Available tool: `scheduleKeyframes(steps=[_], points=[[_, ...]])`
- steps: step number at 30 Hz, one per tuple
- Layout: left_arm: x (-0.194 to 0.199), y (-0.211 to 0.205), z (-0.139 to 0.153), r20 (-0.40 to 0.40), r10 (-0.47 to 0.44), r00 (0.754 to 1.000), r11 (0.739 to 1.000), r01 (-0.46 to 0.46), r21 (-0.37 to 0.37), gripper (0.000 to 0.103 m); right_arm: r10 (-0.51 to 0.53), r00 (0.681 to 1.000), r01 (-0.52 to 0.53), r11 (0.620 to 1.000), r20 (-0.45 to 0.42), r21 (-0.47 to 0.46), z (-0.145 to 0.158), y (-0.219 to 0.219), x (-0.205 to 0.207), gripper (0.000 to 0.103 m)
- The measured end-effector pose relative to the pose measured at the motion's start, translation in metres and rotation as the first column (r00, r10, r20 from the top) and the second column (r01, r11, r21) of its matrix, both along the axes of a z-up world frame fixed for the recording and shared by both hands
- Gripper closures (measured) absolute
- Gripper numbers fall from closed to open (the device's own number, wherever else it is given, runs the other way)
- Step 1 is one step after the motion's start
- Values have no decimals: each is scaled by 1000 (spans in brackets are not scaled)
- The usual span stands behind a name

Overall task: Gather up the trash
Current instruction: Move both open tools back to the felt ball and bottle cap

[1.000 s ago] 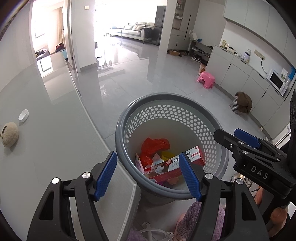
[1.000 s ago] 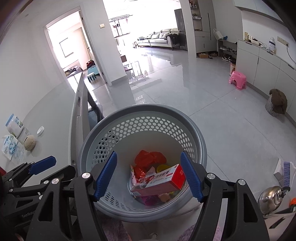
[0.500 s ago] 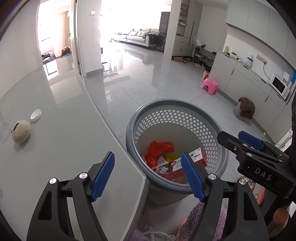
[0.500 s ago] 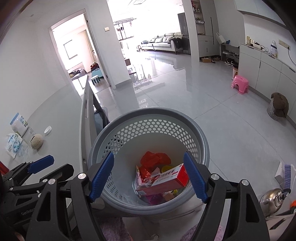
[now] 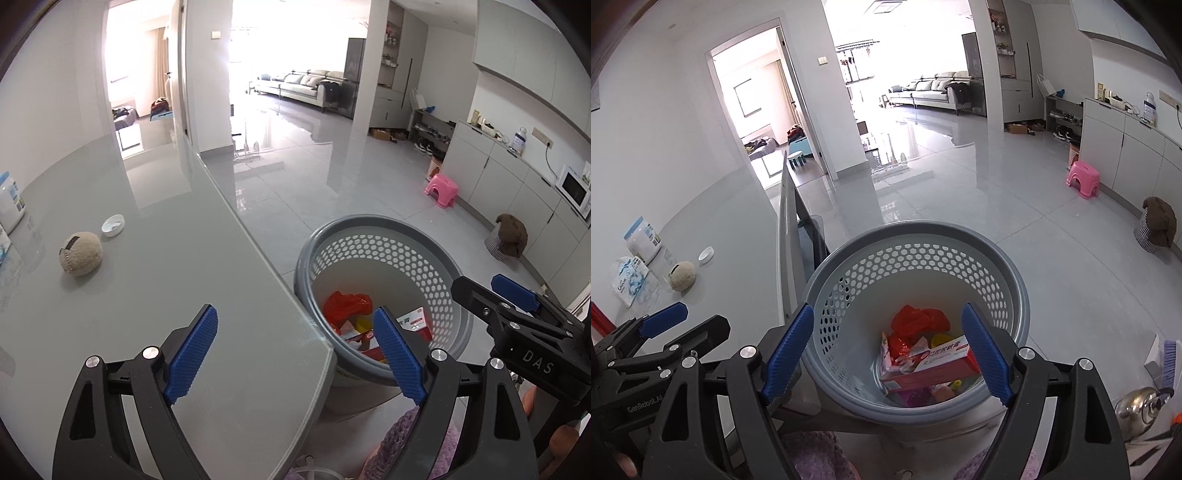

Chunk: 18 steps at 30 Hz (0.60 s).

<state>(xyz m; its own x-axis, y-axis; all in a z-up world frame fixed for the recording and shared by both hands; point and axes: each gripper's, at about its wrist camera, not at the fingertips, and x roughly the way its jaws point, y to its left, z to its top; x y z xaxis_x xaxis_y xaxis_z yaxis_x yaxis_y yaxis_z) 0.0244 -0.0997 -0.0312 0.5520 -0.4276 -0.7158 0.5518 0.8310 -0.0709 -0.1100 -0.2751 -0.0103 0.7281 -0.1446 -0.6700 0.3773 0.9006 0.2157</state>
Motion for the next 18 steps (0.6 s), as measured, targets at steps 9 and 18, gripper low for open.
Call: scheduleKeyframes(steps=[9,18], points=[[1,14,11,27,53,998,999,-53,-8,14,-5,1000,6,1000,31,-23,9,6,0,19],[14,30,12,35,109,993,994,-108,-26,12,-9,1000,9,999,18,-31,10,5,11,17]])
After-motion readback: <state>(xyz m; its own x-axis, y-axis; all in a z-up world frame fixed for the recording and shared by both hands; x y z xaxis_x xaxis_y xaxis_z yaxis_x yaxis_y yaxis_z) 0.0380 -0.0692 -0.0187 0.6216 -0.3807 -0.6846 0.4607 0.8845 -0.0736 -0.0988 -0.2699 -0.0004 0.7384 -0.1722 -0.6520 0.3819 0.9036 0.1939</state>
